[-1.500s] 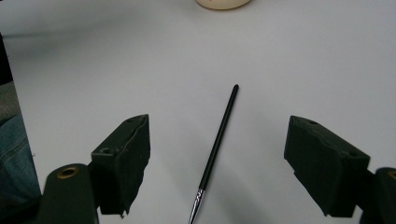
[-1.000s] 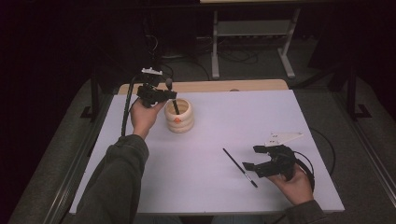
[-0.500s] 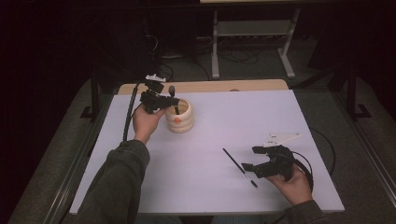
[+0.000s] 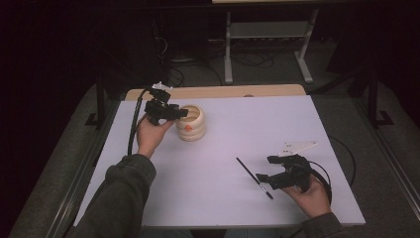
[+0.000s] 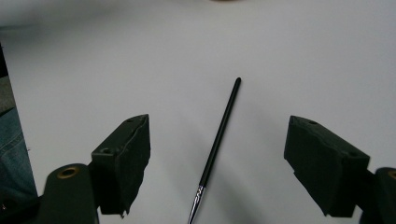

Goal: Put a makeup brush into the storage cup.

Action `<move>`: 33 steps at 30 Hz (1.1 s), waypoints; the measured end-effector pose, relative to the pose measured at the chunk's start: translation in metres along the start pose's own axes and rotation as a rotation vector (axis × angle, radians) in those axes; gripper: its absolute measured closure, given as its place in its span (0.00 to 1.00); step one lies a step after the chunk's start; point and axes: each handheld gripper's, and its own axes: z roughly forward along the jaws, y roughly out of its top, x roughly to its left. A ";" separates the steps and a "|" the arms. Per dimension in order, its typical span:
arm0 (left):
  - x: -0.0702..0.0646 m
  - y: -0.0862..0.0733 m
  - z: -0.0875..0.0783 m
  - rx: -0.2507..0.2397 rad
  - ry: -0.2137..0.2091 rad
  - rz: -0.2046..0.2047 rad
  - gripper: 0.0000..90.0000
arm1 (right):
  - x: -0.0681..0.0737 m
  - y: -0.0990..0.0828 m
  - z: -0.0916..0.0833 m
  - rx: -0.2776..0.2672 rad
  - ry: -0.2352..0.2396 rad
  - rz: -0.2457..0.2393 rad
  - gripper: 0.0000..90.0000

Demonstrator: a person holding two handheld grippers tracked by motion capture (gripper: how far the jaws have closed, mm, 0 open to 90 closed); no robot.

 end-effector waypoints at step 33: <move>-0.005 -0.049 -0.044 -0.030 -0.015 0.048 0.43 | 0.000 0.003 0.006 0.028 -0.015 0.030 0.24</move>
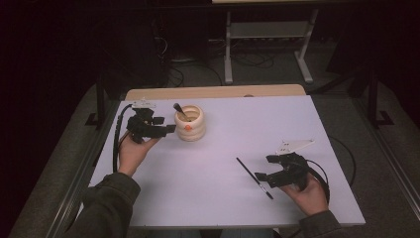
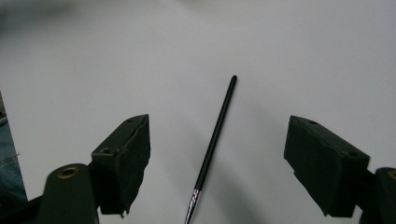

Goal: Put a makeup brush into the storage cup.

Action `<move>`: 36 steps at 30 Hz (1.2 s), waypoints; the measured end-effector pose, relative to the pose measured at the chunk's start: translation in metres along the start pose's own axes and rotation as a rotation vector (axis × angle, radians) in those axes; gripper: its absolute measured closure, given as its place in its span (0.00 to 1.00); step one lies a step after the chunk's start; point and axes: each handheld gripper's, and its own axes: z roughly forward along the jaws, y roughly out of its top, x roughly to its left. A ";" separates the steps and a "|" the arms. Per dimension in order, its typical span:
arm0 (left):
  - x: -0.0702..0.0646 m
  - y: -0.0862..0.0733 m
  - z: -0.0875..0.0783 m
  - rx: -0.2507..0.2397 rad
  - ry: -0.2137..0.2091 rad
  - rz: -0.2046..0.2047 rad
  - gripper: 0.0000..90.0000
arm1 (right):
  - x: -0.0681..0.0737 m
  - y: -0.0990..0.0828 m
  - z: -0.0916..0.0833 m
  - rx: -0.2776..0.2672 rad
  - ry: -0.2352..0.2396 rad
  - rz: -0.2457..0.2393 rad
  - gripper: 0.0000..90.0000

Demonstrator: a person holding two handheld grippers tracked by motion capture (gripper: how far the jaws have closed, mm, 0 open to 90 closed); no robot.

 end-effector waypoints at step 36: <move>-0.053 -0.051 -0.014 -0.051 -0.106 0.084 0.38 | 0.010 0.000 0.009 0.118 -0.056 0.059 0.38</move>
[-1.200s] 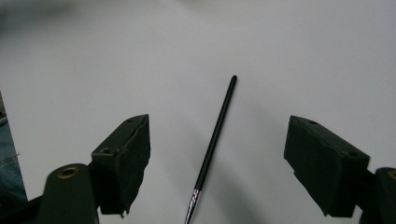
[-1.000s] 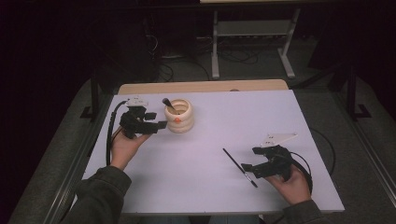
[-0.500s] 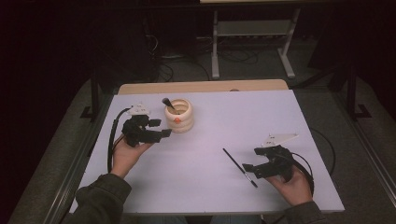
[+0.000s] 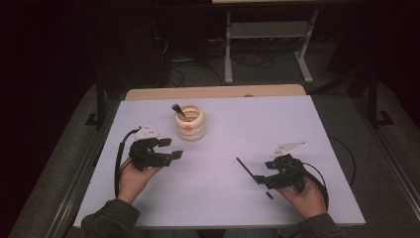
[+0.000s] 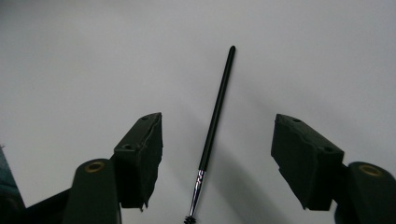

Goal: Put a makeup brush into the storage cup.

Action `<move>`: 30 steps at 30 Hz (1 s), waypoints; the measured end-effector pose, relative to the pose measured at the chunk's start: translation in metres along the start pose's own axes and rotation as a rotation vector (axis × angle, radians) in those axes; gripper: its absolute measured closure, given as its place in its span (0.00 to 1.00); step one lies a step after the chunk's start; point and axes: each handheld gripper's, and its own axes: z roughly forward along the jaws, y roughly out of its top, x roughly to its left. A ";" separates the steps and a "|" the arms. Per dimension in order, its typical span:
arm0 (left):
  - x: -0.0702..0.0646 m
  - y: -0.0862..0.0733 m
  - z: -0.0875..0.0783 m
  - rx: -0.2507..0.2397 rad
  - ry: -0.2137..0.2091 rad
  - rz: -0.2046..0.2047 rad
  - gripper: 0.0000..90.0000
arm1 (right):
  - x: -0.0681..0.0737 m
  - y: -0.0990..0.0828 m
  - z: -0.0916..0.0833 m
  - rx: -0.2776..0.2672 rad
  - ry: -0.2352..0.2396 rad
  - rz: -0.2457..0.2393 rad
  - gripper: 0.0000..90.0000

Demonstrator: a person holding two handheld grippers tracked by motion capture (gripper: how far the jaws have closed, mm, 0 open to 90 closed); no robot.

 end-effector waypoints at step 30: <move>-0.026 -0.023 0.001 -0.021 -0.025 0.039 0.38 | 0.013 0.002 0.039 0.170 -0.074 -0.020 0.86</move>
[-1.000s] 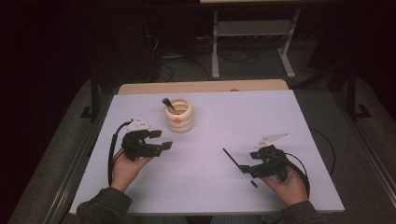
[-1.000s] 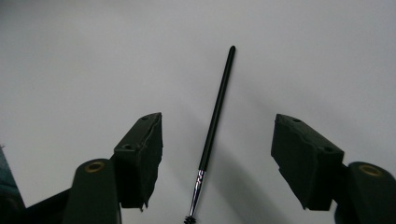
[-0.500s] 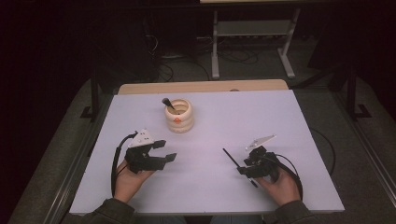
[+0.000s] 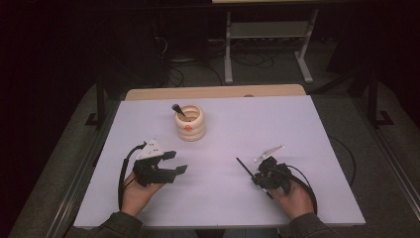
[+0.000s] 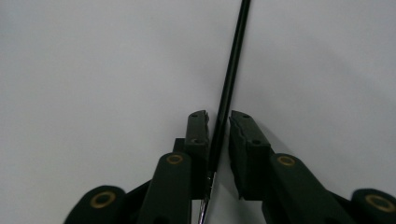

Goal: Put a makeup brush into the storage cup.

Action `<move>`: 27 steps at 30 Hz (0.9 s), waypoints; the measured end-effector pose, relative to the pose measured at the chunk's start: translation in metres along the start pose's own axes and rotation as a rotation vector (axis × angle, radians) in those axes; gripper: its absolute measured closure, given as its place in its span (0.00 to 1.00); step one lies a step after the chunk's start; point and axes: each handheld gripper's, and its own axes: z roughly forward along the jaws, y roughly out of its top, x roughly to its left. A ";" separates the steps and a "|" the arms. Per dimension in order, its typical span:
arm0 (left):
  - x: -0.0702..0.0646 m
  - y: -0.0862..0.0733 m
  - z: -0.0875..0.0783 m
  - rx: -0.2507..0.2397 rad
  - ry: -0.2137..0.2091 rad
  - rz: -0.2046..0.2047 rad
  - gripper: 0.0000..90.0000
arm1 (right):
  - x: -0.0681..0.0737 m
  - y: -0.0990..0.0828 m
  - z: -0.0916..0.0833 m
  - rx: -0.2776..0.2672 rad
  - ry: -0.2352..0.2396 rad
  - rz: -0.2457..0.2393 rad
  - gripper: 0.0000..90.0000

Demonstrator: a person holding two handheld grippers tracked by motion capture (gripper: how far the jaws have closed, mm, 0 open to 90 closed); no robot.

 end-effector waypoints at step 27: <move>-0.007 0.010 0.008 0.025 -0.063 0.051 0.38 | -0.009 0.006 -0.015 -0.021 0.108 -0.032 0.94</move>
